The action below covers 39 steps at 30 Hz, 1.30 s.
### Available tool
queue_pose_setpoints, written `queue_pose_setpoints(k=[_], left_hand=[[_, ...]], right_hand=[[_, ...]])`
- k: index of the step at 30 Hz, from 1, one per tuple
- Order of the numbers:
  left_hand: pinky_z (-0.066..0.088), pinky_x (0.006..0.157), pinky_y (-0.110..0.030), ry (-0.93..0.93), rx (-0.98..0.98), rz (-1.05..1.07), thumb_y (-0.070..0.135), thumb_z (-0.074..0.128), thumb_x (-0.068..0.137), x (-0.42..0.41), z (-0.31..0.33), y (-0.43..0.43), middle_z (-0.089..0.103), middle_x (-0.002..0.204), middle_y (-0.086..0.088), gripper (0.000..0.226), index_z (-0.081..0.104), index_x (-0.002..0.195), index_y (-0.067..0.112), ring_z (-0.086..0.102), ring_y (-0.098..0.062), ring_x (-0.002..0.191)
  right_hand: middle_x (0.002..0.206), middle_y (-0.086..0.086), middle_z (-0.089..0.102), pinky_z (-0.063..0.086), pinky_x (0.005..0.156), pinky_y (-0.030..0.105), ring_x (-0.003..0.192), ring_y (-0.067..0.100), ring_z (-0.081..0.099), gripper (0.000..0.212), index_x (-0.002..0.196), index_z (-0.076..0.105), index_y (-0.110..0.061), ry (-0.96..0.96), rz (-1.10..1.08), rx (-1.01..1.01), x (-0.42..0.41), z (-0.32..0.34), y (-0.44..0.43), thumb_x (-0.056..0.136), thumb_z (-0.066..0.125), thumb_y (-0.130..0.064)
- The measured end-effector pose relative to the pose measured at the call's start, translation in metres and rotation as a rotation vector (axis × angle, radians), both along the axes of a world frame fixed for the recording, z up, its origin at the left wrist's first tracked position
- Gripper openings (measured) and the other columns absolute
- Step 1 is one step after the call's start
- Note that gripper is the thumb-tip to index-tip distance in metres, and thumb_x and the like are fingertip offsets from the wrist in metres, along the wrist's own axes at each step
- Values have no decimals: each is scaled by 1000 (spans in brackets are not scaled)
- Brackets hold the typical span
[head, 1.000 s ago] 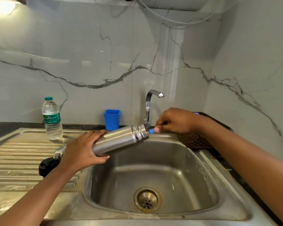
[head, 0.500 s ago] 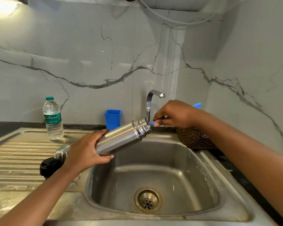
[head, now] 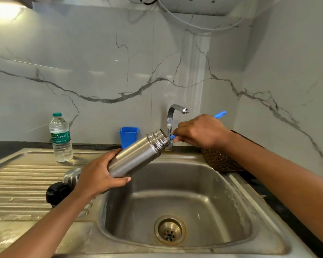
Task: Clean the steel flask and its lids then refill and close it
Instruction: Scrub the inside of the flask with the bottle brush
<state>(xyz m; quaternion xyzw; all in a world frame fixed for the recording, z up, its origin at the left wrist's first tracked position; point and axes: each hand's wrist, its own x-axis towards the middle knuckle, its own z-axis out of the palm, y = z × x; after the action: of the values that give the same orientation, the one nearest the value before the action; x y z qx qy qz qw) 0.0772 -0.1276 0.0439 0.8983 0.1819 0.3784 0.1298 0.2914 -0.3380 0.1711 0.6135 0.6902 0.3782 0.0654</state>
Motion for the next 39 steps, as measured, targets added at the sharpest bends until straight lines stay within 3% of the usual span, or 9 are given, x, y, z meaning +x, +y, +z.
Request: queue_pose_setpoints(k=[4, 12, 14, 19, 26, 29, 34, 36, 39], left_hand=[[37, 62, -20, 51, 116, 4, 74, 57, 45, 2, -4, -5, 62, 102, 13, 99, 53, 131, 26, 52, -6, 79], [38, 59, -16, 47, -101, -25, 75, 60, 36, 2, -3, -1, 57, 91, 15, 102, 55, 126, 28, 53, -1, 73], [38, 59, -16, 62, -90, -24, 74, 60, 37, 1, -2, 1, 56, 92, 17, 101, 54, 127, 29, 51, 2, 72], [40, 67, -23, 123, -8, -10, 70, 68, 42, 2, -7, -2, 60, 104, 15, 101, 51, 133, 30, 55, -7, 83], [48, 69, -28, 68, -179, -52, 72, 64, 35, 1, -1, 2, 61, 94, 12, 99, 55, 124, 29, 59, -8, 80], [46, 66, -25, 65, -110, -45, 73, 61, 36, -1, 1, 1, 58, 93, 17, 99, 55, 125, 30, 56, -6, 77], [38, 68, -21, 165, 12, -42, 76, 56, 40, 3, -4, -6, 56, 104, 18, 104, 48, 135, 33, 52, -5, 86], [38, 67, -19, 165, -33, -59, 75, 57, 38, 6, -5, -9, 54, 100, 20, 104, 49, 133, 34, 53, -5, 84], [44, 67, -19, 150, -161, -104, 73, 63, 35, 6, -6, -5, 61, 93, 16, 95, 54, 121, 35, 58, -5, 81]], right_hand=[[45, -11, 47, 31, 52, 28, 40, 7, 35, 40, 94, 70, -11, 938, -385, -543, -5, 28, 13, 97, 45, -41], [78, 2, 60, 43, 58, 31, 63, 22, 58, 19, 102, 65, -15, -272, 146, 171, 22, -5, 5, 87, 62, -26], [71, 1, 57, 41, 49, 29, 55, 22, 55, 25, 100, 65, -15, -142, 116, 79, 22, -12, 7, 93, 49, -33], [47, -11, 45, 29, 48, 25, 40, 8, 33, 39, 93, 71, -16, 1013, -414, -521, 9, 16, 14, 96, 45, -44], [85, 3, 64, 46, 61, 33, 70, 23, 61, 26, 106, 66, -15, -173, 104, 202, 20, -19, 6, 82, 72, -23], [79, 2, 65, 38, 53, 28, 62, 22, 61, 19, 101, 68, -16, -40, 83, 63, 16, -16, 9, 89, 63, -29], [51, -6, 47, 27, 41, 19, 37, 8, 32, 38, 97, 69, -11, 1087, -446, -640, 3, 18, 9, 97, 44, -39], [62, -4, 59, 37, 47, 20, 44, 8, 45, 36, 100, 66, -12, 1015, -408, -527, 1, 20, 6, 96, 46, -40], [89, -8, 64, 42, 74, 28, 75, 11, 58, 36, 103, 65, -22, 241, -138, -77, 12, 11, -1, 89, 49, -51]])
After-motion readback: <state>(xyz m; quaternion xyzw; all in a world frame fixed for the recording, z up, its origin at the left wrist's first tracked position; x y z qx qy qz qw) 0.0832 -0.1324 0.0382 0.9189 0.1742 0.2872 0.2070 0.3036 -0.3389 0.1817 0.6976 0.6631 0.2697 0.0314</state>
